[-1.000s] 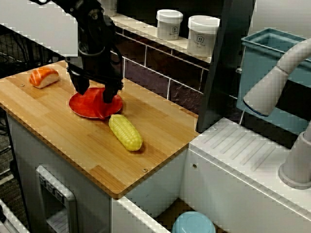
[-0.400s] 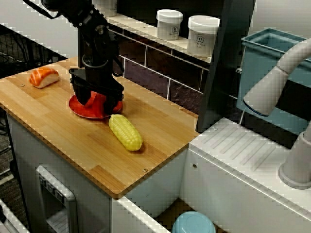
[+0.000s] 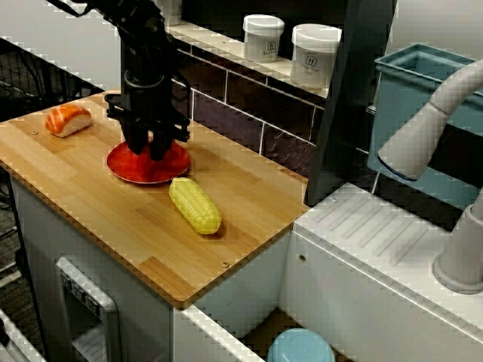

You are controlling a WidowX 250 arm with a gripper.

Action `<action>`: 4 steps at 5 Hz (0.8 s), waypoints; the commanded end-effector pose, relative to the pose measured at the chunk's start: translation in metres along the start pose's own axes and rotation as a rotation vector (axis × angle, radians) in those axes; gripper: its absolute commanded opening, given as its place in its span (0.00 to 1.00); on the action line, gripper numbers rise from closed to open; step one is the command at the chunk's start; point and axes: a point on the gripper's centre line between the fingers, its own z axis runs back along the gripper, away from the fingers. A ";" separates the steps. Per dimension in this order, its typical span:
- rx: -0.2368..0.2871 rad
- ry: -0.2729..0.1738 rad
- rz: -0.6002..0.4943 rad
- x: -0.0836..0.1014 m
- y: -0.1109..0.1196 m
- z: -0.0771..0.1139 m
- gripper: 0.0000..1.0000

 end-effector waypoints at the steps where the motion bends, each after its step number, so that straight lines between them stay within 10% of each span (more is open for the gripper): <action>1: -0.048 -0.057 0.026 0.027 0.015 0.029 0.00; 3: -0.061 -0.059 0.031 0.029 0.022 0.037 0.00; 4: -0.053 -0.066 0.010 0.028 0.021 0.040 1.00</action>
